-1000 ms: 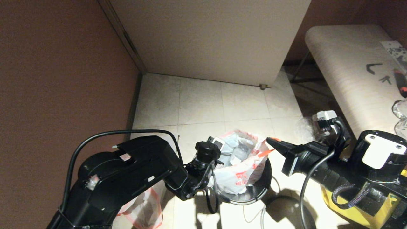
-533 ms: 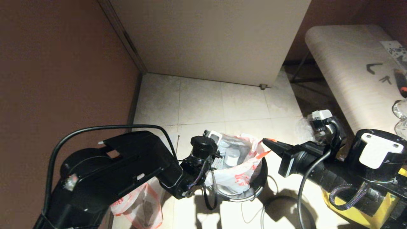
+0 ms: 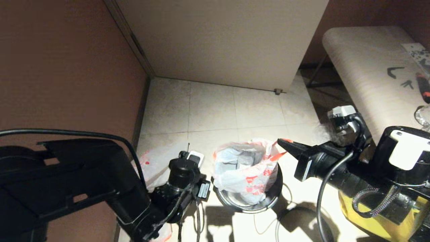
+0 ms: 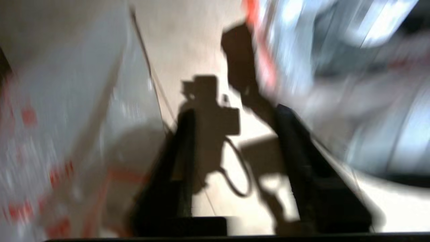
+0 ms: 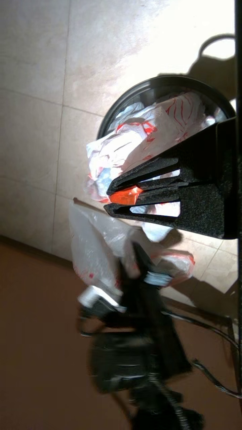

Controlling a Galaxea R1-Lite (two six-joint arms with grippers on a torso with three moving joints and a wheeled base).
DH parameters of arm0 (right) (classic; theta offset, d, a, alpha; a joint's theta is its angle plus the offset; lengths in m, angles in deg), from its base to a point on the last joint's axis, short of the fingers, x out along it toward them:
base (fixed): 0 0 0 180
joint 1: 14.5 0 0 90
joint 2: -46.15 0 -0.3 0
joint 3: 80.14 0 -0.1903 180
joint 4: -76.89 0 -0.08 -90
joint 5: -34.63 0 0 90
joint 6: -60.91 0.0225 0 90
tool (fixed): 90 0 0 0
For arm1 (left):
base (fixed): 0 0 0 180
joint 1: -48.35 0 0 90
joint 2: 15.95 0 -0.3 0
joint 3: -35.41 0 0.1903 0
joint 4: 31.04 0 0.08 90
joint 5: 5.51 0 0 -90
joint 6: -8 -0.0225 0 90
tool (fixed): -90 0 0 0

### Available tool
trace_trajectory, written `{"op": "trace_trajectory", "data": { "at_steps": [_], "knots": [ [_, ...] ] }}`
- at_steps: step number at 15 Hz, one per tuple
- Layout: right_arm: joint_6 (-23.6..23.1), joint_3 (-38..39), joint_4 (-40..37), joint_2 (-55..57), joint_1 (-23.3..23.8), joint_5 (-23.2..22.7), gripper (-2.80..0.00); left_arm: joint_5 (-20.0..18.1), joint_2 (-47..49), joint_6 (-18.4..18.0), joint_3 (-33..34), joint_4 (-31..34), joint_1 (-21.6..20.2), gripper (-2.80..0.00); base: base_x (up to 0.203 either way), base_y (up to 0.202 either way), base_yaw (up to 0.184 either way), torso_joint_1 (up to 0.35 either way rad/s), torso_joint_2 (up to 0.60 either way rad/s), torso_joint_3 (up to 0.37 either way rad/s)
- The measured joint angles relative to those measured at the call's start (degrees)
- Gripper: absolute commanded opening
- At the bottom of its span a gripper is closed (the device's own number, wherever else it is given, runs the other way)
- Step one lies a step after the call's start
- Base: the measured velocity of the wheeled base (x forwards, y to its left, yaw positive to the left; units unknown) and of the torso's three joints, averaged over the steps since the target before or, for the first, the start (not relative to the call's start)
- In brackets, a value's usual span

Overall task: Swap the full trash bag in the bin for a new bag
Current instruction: Place the trash bag on the floor

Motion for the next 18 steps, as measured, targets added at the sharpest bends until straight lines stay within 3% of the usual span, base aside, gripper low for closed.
{"op": "trace_trajectory", "data": {
  "at_steps": [3, 7, 10, 12, 15, 18],
  "knots": [
    [0.0, -6.5, -8.8, -5.7, -2.1, 1.8, -2.8, -2.4, 4.8, 6.4, 10.6, -14.7, -1.1, -2.8, 0.0, 0.0, 0.0, 0.0, 0.0, 0.0],
    [0.1, -18.2, -21.6, -12.2, -3.9, 4.3, -2.8, -5.8, 12.5, 9.2, 14.5, -28.1, -2.8, -2.8, 0.0, 0.0, 0.0, 0.0, 0.0, 0.0],
    [-0.8, -29.1, -30.2, -15.4, -5.0, 7.5, -2.8, -6.4, 13.9, 9.5, 15.1, -29.0, -2.7, -2.8, 0.0, 0.0, 0.0, 0.0, 0.0, 0.0],
    [-3.9, -35.2, -35.1, -16.8, -4.1, 9.4, -2.8, -6.6, 14.4, 9.5, 15.2, -29.0, -2.7, -2.8, 0.0, 0.0, 0.0, 0.0, 0.0, 0.0],
    [-11.0, -40.0, -36.1, -17.7, 0.2, 10.7, -2.8, -7.1, 14.6, 9.5, 15.2, -29.0, -2.5, -2.8, 0.0, 0.0, 0.0, 0.0, 0.0, 0.0],
    [-11.9, -41.2, -36.0, -17.7, 4.6, 10.8, -2.8, -7.2, 14.7, 9.8, 15.6, -29.0, -2.7, -2.8, 0.0, 0.0, 0.0, 0.0, 0.0, 0.0]
  ]
}}
